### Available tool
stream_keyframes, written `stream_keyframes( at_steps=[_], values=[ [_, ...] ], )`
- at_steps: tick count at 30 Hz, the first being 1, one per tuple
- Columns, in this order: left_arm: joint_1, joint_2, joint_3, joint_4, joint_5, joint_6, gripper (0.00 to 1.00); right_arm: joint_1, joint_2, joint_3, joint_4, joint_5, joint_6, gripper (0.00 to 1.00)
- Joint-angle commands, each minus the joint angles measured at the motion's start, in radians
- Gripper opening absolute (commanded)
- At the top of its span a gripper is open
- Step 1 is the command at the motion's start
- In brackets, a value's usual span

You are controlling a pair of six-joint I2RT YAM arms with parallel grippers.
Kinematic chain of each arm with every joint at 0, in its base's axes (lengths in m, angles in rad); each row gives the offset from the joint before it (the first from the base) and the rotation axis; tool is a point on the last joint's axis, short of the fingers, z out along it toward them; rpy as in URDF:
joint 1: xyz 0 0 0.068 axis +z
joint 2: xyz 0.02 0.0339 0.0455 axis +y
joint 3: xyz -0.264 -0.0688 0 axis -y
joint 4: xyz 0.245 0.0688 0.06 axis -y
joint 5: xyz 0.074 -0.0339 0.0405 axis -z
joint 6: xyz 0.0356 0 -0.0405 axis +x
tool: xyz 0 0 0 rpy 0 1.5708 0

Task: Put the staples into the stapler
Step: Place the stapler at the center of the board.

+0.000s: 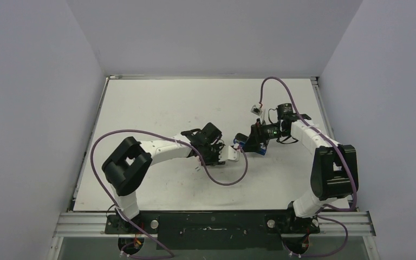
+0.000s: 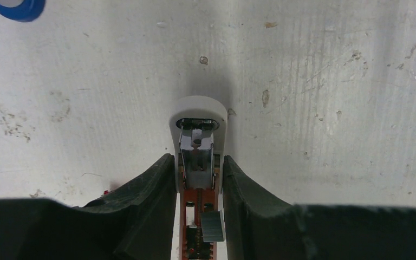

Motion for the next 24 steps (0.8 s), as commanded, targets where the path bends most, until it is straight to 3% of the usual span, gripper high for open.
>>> stream_keyframes(
  at_steps=[1,8,16,24],
  values=[
    [-0.004,0.033,0.081,-0.057,0.009,-0.008,0.18,-0.016,-0.016,-0.028,0.025,-0.003,-0.05,0.81],
    [-0.01,0.109,0.189,-0.154,-0.02,-0.043,0.28,-0.02,-0.006,-0.054,0.051,0.001,-0.049,0.8],
    [-0.018,0.135,0.228,-0.175,-0.047,-0.065,0.45,-0.029,-0.007,-0.07,0.051,0.003,-0.062,0.8],
    [-0.017,0.123,0.252,-0.183,-0.048,-0.073,0.54,-0.036,-0.003,-0.083,0.052,0.004,-0.077,0.8]
  ],
)
